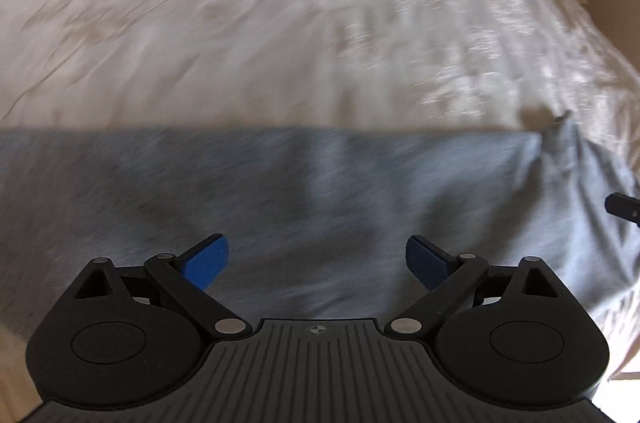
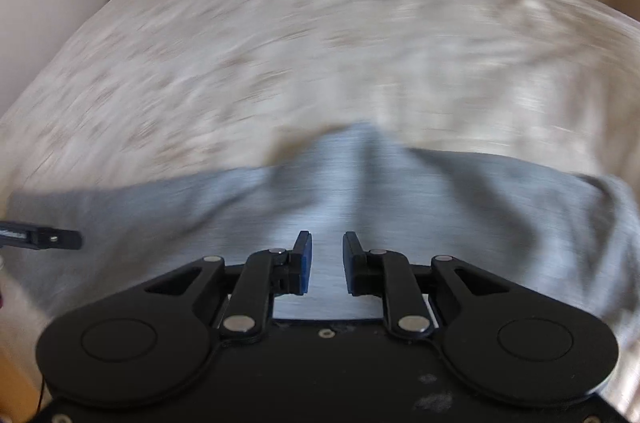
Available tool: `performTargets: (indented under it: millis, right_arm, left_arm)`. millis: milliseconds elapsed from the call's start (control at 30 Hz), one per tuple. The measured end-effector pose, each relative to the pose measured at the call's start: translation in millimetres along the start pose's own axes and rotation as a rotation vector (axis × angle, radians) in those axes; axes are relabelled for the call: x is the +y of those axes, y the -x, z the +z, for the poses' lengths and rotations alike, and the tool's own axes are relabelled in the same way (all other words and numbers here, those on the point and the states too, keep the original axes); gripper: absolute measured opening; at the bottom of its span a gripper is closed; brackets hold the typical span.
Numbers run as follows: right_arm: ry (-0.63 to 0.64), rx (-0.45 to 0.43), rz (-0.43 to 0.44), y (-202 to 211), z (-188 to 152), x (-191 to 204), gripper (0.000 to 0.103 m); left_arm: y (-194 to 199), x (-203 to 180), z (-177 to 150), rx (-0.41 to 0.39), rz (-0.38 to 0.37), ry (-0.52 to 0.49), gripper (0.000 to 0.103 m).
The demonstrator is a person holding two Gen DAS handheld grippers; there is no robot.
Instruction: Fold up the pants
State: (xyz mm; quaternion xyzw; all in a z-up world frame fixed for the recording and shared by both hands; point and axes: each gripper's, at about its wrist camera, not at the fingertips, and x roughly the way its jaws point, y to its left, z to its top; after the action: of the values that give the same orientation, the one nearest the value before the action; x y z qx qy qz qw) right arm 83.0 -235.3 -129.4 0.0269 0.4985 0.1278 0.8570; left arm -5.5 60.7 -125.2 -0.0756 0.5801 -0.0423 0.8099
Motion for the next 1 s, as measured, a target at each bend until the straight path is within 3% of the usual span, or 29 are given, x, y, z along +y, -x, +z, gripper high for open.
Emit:
performTargets:
  millis: [133, 233, 333, 400, 500, 633, 767, 867, 1000]
  right_arm:
    - [0.057, 0.081, 0.008, -48, 8, 31, 0.022]
    - [0.002, 0.171, -0.058, -85, 8, 28, 0.024]
    - [-0.077, 0.183, -0.09, -84, 10, 24, 0.023]
    - [-0.06, 0.135, -0.123, -71, 17, 31, 0.026]
    - [-0.042, 0.033, -0.076, -60, 28, 45, 0.027]
    - [-0.034, 0.054, -0.058, -88, 41, 60, 0.027]
    - [-0.012, 0.122, -0.109, -129, 49, 77, 0.028]
    - [-0.017, 0.09, -0.124, -116, 50, 88, 0.03]
    - [-0.019, 0.029, -0.072, -80, 39, 107, 0.036]
  left_arm:
    - [-8, 34, -1, 0.034, 0.07, 0.065, 0.097]
    - [-8, 56, -2, 0.046, 0.086, 0.096, 0.097]
    - [-2, 66, -3, 0.05, 0.077, 0.085, 0.097]
    - [2, 70, -6, 0.046, 0.058, 0.072, 0.097]
    - [8, 76, -7, 0.037, 0.02, 0.082, 0.097]
    - [18, 87, -18, 0.02, -0.026, 0.109, 0.097]
    - [36, 99, -28, -0.008, -0.053, 0.122, 0.097]
    - [53, 112, -39, -0.033, -0.062, 0.14, 0.097]
    - [65, 132, -52, -0.059, -0.081, 0.193, 0.097]
